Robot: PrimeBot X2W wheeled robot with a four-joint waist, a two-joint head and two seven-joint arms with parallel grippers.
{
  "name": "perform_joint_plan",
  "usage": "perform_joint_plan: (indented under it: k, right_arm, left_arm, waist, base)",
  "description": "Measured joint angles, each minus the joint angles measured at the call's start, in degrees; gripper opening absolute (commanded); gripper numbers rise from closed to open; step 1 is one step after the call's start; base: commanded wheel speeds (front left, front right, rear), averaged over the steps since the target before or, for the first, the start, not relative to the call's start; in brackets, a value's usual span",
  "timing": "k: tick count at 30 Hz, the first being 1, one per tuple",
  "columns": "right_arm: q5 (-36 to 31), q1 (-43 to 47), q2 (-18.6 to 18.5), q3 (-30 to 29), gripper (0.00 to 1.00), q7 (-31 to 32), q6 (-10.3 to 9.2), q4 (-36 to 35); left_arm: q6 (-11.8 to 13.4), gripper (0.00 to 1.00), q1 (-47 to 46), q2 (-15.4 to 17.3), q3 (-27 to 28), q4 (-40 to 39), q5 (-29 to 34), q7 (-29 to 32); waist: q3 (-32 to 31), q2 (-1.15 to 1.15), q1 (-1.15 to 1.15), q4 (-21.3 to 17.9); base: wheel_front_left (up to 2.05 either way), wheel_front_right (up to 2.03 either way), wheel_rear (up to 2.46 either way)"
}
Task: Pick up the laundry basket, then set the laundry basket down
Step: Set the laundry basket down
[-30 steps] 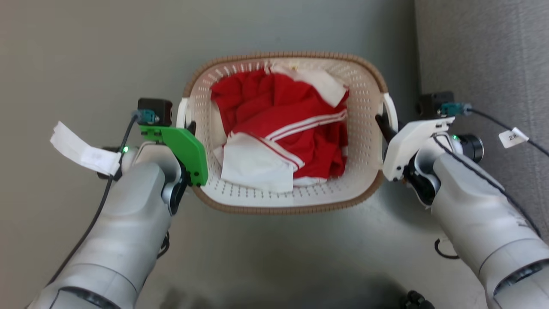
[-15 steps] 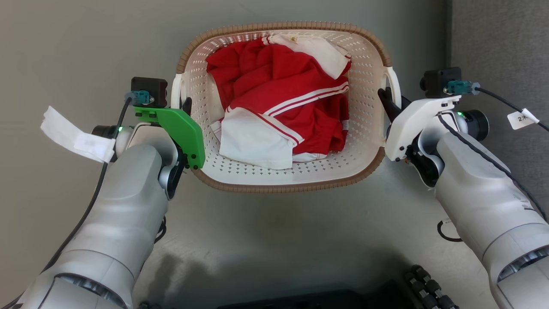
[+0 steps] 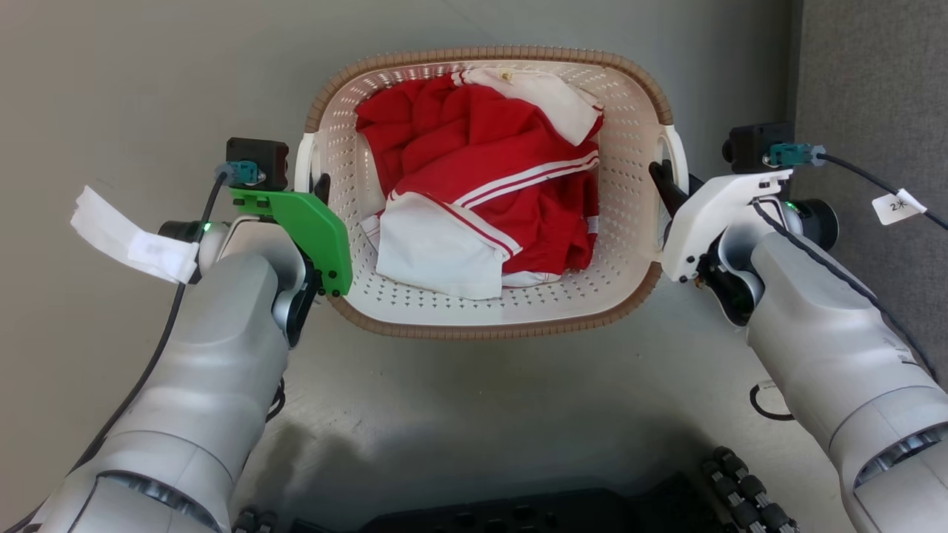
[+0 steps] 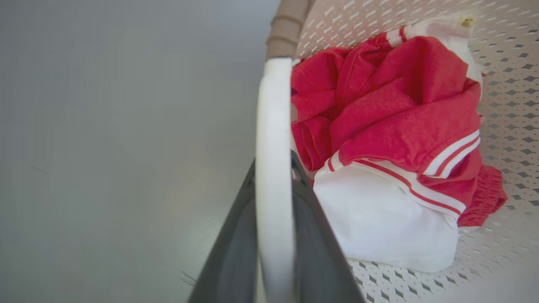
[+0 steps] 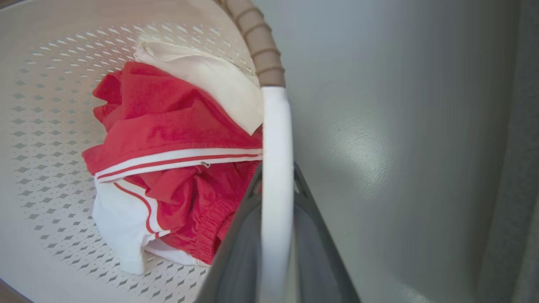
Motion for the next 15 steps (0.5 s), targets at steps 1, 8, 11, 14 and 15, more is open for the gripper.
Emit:
perform_joint_plan:
  k: [1,8,11,14,15]
  right_arm:
    - [0.01,0.00,0.00,0.10,0.00,-0.02,0.00,0.00]
    - [0.31,-0.01,-0.07,0.74,0.00,0.04,0.00,-0.01]
    - [0.62,-0.02,-0.12,0.80,0.00,0.04,0.00,0.10]
    - [0.82,-0.02,-0.20,1.11,0.00,0.07,0.00,0.14]
    - [1.07,-0.03,-0.19,1.23,0.00,0.10,0.00,0.14]
  left_arm:
    - [-0.07,0.00,0.00,0.00,0.00,0.13,0.00,0.00]
    - [-0.62,0.00,-0.01,0.00,-0.18,0.62,-0.01,0.00]
    - [-0.98,0.00,-0.07,0.00,-0.23,0.70,-0.01,0.00]
    - [-1.18,0.00,-0.19,-0.01,-0.23,0.88,-0.02,0.00]
    - [-1.18,0.00,-0.20,-0.02,-0.24,0.98,-0.02,0.00]
  waist:
    - [0.04,0.00,0.00,0.00]
    - [0.36,0.00,0.00,-0.07]
    - [0.51,0.00,0.00,-0.10]
    - [0.65,0.00,0.00,-0.08]
    - [0.68,0.00,0.00,-0.08]
  base:
    - [0.00,0.00,0.00]
    - [0.00,0.00,0.00]
    - [0.00,0.00,0.00]
    - [0.00,0.00,0.00]
    - [0.00,0.00,0.00]
